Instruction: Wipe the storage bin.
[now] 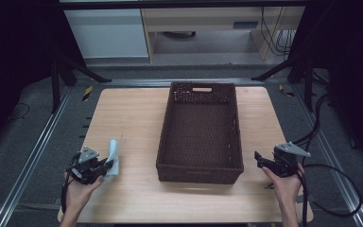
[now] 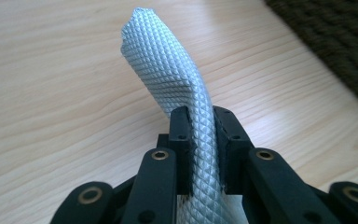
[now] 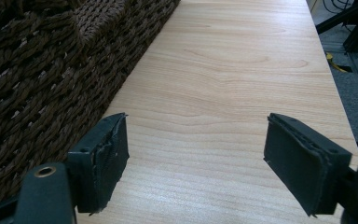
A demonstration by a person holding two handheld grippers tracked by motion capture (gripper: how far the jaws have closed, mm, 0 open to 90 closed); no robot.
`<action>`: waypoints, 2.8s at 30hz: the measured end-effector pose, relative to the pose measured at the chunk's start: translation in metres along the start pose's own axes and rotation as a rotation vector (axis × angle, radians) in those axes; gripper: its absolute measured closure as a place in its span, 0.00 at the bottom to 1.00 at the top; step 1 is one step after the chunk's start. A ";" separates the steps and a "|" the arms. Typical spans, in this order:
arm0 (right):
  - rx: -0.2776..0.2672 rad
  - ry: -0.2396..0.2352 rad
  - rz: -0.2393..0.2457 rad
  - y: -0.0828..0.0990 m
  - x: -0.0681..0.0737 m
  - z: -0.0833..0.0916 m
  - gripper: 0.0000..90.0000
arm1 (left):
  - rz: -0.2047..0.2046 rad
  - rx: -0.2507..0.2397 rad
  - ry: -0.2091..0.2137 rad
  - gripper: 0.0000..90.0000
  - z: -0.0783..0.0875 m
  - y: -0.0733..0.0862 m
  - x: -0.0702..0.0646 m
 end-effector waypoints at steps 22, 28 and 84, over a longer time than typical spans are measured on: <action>-0.027 -0.082 0.022 -0.009 0.014 0.008 0.33 | 0.106 0.095 -0.070 0.65 -0.015 0.016 0.021; -0.102 -0.176 0.043 -0.025 0.034 0.024 0.40 | 0.127 0.022 -0.070 0.53 -0.007 0.010 0.020; 0.059 -0.301 0.190 -0.023 0.105 -0.011 0.71 | -0.058 -0.257 0.147 0.50 -0.007 -0.082 -0.074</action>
Point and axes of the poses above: each handheld gripper's, and its own axes: z roughly backward along the jaws, y roughly out of its underside, x roughly to its left, the point moved 1 cm from there along -z, roughly forward along the jaws, and after that the axes turned 12 degrees about -z, right-handed, at the moved point
